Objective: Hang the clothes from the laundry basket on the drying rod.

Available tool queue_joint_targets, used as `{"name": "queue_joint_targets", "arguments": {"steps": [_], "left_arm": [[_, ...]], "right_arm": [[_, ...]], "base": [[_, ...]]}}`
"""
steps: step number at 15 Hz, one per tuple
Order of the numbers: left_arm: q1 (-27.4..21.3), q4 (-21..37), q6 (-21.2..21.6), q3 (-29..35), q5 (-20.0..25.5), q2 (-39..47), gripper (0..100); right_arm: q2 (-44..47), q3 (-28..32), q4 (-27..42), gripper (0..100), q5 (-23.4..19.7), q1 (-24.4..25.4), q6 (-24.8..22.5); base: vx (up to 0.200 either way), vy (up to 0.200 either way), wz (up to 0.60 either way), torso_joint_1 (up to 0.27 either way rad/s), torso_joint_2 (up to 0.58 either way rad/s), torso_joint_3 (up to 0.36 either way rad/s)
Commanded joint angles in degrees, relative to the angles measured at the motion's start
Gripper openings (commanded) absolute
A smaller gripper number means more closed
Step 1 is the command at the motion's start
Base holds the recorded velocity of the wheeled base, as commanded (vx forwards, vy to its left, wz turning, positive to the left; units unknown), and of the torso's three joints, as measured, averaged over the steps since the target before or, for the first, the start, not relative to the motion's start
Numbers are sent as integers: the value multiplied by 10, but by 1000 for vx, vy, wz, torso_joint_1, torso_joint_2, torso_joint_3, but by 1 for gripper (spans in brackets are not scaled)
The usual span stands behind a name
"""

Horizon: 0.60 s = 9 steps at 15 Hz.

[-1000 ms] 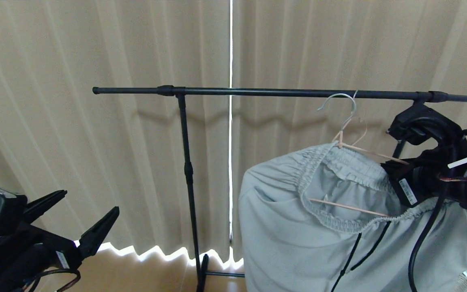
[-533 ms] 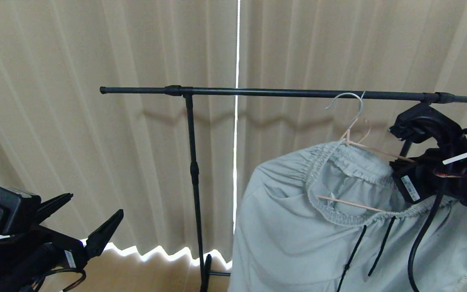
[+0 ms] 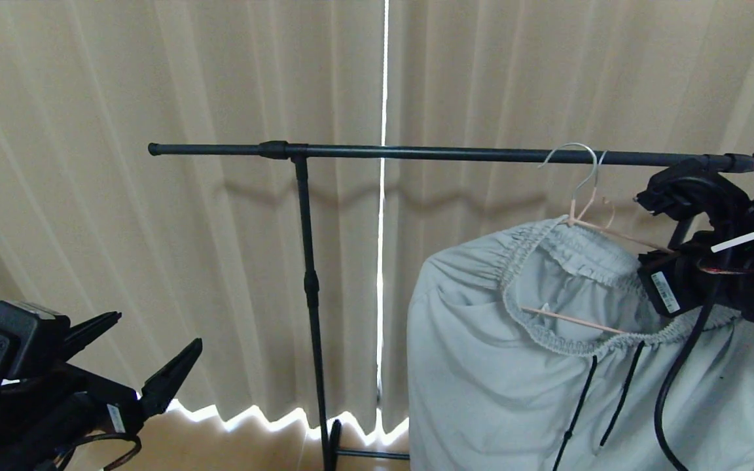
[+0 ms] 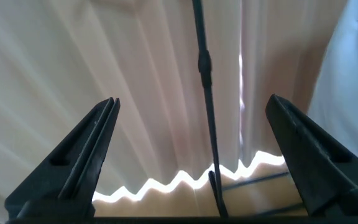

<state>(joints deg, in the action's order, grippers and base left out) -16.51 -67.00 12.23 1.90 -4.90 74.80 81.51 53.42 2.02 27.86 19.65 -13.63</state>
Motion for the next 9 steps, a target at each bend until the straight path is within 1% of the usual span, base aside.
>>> {"name": "queue_joint_targets", "arguments": {"steps": [1,5,6,9], "left_arm": [[0,-1,0,-1,0,1,100],[-1,-1,1,-2,0,2,100],[-1,-1,1,-3,0,2,100],[-1,-1,1,-6,0,-1,100]], "right_arm": [[2,2,0,0,0,-1,0],[10,5,-3,0,0,-1,3],[14,11,-3,0,1,-1,8],[42,36,-3,0,25,-2,20]], "base": [[200,0,0,7,7,-7],[200,0,0,5,4,1],[0,0,0,0,0,0],[0,0,0,0,0,0]]}}
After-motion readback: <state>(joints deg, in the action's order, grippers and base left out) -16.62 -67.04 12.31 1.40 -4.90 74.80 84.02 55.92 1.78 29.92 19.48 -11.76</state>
